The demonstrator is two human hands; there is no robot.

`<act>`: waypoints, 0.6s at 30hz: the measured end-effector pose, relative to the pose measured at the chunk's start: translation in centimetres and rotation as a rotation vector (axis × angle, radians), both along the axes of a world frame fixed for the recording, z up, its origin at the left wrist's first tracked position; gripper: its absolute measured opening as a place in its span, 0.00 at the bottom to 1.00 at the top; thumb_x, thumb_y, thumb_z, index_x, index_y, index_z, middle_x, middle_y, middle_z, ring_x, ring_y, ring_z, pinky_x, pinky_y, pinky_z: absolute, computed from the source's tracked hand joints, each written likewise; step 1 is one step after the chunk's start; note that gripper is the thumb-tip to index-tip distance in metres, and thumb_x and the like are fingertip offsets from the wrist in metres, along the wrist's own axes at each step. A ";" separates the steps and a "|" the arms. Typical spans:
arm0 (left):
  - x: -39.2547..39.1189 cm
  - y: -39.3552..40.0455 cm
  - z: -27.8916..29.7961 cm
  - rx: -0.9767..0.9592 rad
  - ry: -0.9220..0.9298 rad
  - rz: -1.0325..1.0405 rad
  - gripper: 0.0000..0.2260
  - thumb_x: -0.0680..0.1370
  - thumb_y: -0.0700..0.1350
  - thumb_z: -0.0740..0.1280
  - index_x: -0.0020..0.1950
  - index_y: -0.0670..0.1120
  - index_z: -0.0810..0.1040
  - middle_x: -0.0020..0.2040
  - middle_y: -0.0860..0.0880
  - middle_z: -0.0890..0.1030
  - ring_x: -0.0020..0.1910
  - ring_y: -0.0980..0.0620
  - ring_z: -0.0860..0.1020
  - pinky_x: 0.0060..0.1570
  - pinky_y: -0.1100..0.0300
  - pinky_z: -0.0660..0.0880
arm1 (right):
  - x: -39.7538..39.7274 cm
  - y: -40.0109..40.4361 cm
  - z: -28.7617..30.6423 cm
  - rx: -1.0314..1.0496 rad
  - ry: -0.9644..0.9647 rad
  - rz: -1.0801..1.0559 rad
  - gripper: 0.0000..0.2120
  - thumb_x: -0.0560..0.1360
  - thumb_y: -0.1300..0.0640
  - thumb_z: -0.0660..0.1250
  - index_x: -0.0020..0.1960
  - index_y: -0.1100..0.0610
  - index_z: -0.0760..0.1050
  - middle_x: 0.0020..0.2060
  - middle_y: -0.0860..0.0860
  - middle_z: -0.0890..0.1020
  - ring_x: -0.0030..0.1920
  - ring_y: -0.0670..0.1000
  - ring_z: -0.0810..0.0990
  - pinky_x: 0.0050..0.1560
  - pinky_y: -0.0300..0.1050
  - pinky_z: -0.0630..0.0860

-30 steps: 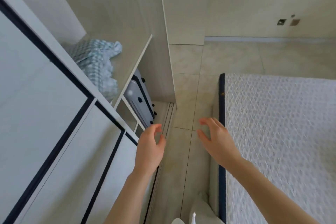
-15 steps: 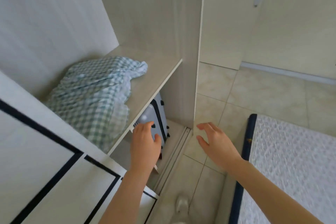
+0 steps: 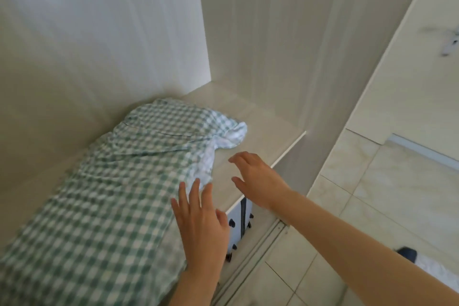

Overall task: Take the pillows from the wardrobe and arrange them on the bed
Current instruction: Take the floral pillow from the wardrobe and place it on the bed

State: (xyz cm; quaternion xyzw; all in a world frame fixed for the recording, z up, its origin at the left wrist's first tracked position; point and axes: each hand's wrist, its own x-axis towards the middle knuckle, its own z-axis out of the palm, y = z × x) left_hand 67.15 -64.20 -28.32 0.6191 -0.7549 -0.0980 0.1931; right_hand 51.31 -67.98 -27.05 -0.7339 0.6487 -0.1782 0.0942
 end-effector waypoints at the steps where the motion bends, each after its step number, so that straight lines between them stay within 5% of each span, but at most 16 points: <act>1: 0.2 -0.9 0.2 -0.003 0.007 0.039 0.23 0.75 0.38 0.69 0.70 0.43 0.74 0.74 0.43 0.69 0.78 0.39 0.55 0.76 0.39 0.48 | 0.3 -1.4 0.0 -0.003 0.012 0.041 0.23 0.79 0.55 0.62 0.72 0.59 0.64 0.70 0.56 0.69 0.69 0.57 0.66 0.67 0.46 0.63; 11: 3.2 -5.1 -0.4 0.039 -0.021 0.365 0.30 0.67 0.38 0.76 0.68 0.45 0.76 0.71 0.43 0.73 0.74 0.40 0.64 0.72 0.33 0.53 | 2.8 -10.8 -1.3 -0.105 0.244 0.435 0.35 0.76 0.57 0.66 0.78 0.55 0.52 0.78 0.54 0.55 0.77 0.60 0.49 0.74 0.54 0.53; 18: 3.2 -5.4 -1.1 0.036 -0.164 0.428 0.37 0.61 0.42 0.82 0.68 0.46 0.76 0.69 0.43 0.76 0.68 0.42 0.73 0.66 0.39 0.69 | 2.1 -16.1 -2.7 -0.016 0.428 0.565 0.44 0.73 0.42 0.67 0.77 0.45 0.41 0.79 0.47 0.43 0.77 0.57 0.41 0.71 0.68 0.48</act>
